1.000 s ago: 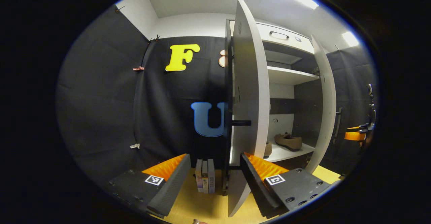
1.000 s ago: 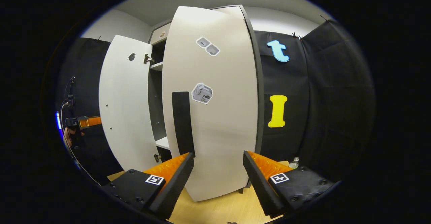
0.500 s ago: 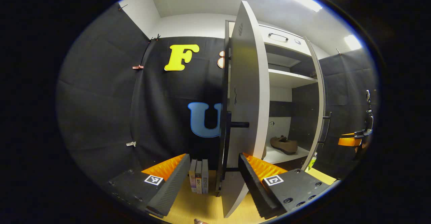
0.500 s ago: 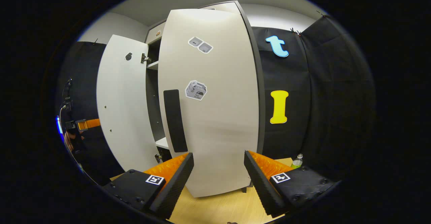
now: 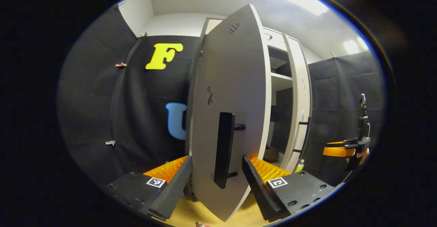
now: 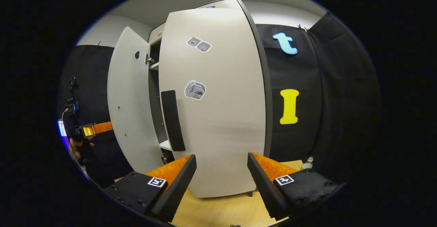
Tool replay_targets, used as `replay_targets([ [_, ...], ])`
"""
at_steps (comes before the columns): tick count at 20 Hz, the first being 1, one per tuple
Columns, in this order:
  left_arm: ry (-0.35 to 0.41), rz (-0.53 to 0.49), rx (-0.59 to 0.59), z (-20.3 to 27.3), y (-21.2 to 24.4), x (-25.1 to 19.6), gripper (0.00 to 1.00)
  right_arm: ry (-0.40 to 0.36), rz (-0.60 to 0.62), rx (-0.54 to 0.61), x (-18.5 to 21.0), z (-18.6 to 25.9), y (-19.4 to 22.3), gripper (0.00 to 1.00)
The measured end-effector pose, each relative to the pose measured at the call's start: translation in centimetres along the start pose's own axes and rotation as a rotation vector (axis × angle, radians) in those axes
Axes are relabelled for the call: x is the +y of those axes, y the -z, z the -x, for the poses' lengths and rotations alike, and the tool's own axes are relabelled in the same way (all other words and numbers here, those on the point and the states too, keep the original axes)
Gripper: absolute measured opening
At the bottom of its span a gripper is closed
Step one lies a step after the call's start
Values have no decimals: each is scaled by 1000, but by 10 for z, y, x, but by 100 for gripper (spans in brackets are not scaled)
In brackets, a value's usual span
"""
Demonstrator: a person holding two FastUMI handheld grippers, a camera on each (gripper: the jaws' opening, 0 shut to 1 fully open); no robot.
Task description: Grab one shoe with the right hand and put it into the shoe cabinet, grab the other shoe with the left hand and put it into the shoe cabinet; then close the right door with the right hand and the left door with the left hand.
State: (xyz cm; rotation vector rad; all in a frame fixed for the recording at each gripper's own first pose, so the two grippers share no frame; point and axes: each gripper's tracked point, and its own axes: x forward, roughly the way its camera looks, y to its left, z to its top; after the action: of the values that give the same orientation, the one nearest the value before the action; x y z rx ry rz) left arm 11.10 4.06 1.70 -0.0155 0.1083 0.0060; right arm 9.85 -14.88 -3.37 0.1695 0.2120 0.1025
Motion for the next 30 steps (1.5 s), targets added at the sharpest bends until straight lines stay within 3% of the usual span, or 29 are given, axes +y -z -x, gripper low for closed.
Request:
replay_targets([
  [1,31,-9,3,-9,0,-17,97,-3,0,0,-3,2,1,99],
  [2,64,-12,1,-19,0,-32,89,-4,-1,0,-5,5,1,99],
  [4,120,-25,-4,-29,-1,-59,94,-9,-3,-2,-9,10,1,99],
  [7,150,-36,9,-33,1,-78,94,-4,-3,1,-16,18,4,99],
  [15,155,-5,27,-23,10,-87,94,-35,-15,-8,-12,26,3,99],
  [30,149,-39,29,-22,12,-96,95,-139,0,-88,43,-7,-28,99],
])
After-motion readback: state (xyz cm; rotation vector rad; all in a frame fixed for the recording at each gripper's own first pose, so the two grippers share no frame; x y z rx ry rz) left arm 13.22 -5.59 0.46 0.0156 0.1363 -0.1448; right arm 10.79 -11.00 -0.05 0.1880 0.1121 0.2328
